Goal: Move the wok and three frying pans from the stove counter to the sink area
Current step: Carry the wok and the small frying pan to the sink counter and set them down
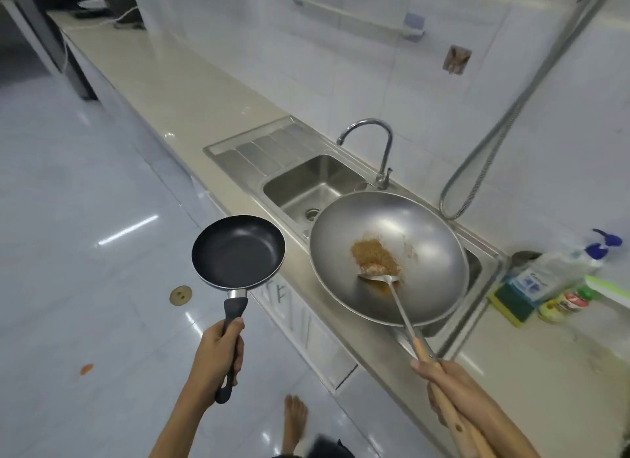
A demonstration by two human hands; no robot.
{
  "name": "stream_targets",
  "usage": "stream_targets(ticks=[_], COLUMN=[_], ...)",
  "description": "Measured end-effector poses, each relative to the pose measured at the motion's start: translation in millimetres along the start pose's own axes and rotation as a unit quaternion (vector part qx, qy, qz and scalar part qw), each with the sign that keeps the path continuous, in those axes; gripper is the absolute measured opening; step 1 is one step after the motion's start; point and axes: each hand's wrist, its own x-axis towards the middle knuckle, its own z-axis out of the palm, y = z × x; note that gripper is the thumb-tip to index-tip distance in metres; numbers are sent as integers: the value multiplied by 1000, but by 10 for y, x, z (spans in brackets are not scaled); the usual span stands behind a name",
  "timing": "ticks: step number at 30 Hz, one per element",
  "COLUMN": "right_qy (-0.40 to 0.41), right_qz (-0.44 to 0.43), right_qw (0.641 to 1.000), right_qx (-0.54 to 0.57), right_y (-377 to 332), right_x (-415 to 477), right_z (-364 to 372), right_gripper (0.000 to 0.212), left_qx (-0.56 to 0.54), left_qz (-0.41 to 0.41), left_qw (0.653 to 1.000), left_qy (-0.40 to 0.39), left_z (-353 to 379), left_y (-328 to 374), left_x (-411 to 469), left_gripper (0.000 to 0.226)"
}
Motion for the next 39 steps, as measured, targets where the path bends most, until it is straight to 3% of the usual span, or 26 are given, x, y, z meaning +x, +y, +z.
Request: stream_targets(ticks=[5,7,12,18,22,26,29,32,39], right_qy=[-44,-58,-46,-45,-12,9,35,57,97], right_qz=[-17,-20,3,10,-6,17,25,33,73], right_qw=[999,998,999,998,996,982,979,975,968], right_qx=[-9,-16,9,34,92,188,199,212,221], right_y=[-931,-1275,-2026,-2768,-3270,-3827,-4138,-4454,-5001], right_x=[582,738,1194,1840,2134,2404,2557,2744,3282], right_z=[460,625,1124,1860,2414,2938,3222,3464,3813], right_gripper=[62,59,76,80,51,54,63,51,61], left_qx=[-13,-19,-25,-29,2,24,31,42,66], left_qz=[-17,-20,-24,-19,-12,1,4,14,33], left_qw=[999,999,999,999,1000,999,999,997,991], left_qy=[25,33,41,31,7,-23,-45,-64,-114], left_z=[-450,-615,-1033,-1706,-2315,-2863,-3105,-3258,-3433], left_y=[316,449,783,1071,1300,1549,1725,1898,2287], left_x=[800,1088,1860,2876,3596,4247,4659,5083,6175], left_gripper=[41,40,40,37,38,36,35,35,35])
